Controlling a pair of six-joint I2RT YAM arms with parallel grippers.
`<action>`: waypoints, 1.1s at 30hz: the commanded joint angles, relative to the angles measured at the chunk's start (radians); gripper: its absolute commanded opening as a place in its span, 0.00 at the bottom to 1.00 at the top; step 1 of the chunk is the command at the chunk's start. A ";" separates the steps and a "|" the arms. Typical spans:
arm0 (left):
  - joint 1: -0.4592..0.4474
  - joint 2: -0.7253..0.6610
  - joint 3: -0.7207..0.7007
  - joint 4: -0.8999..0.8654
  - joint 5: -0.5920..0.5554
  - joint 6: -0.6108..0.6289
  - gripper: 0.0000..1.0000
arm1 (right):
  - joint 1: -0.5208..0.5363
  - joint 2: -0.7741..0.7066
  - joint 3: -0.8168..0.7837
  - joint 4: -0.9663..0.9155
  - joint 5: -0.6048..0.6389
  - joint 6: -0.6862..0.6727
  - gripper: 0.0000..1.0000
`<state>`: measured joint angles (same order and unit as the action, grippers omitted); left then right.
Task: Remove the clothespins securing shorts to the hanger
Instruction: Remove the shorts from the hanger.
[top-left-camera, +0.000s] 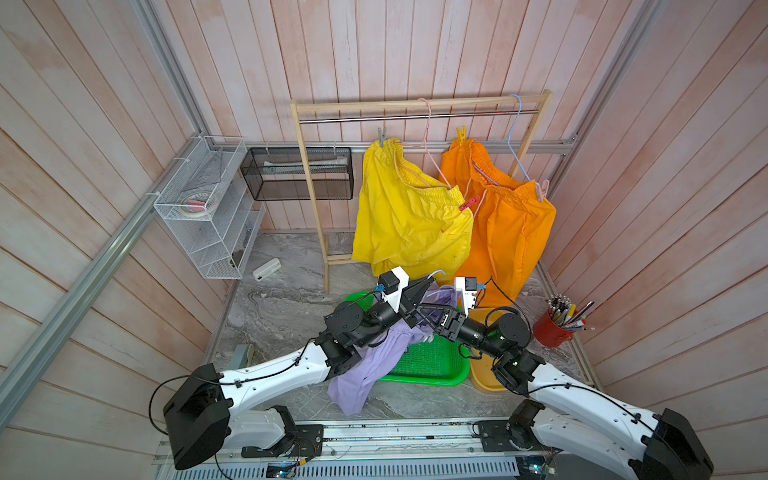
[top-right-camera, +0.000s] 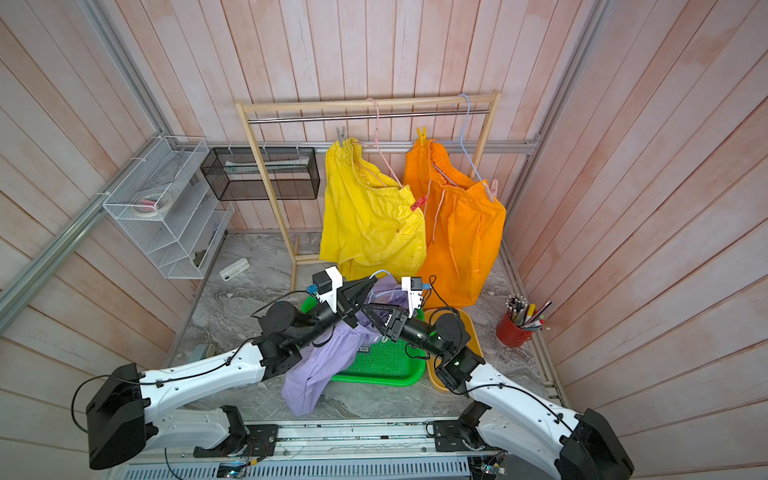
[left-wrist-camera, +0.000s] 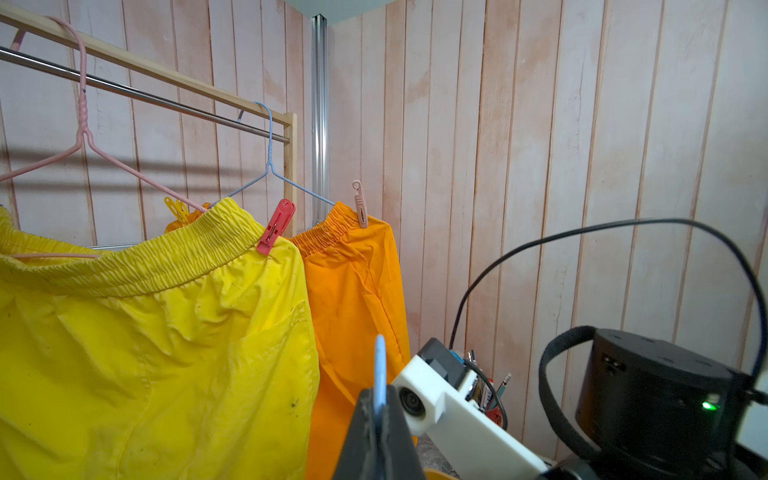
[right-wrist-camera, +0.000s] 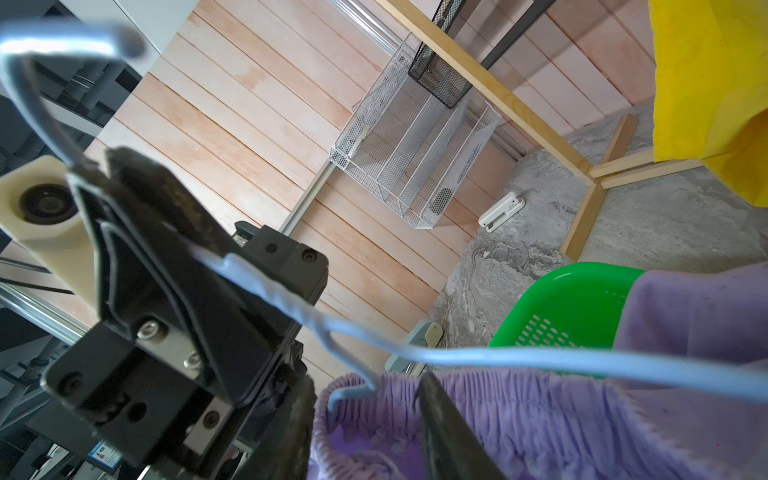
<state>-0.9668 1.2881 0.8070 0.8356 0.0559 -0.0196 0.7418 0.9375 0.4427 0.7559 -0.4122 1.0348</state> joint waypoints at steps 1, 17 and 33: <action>0.004 0.007 0.029 0.085 0.025 -0.028 0.00 | 0.007 0.015 0.012 0.076 0.028 0.024 0.39; 0.004 -0.074 -0.038 0.016 0.056 -0.019 0.09 | 0.007 0.106 0.026 0.187 0.086 0.065 0.08; 0.004 -0.364 -0.163 -0.326 0.011 -0.030 0.73 | 0.006 0.172 0.030 0.265 0.130 0.102 0.00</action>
<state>-0.9623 0.9768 0.6792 0.6273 0.0738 -0.0383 0.7521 1.1004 0.4438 0.9443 -0.3088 1.1263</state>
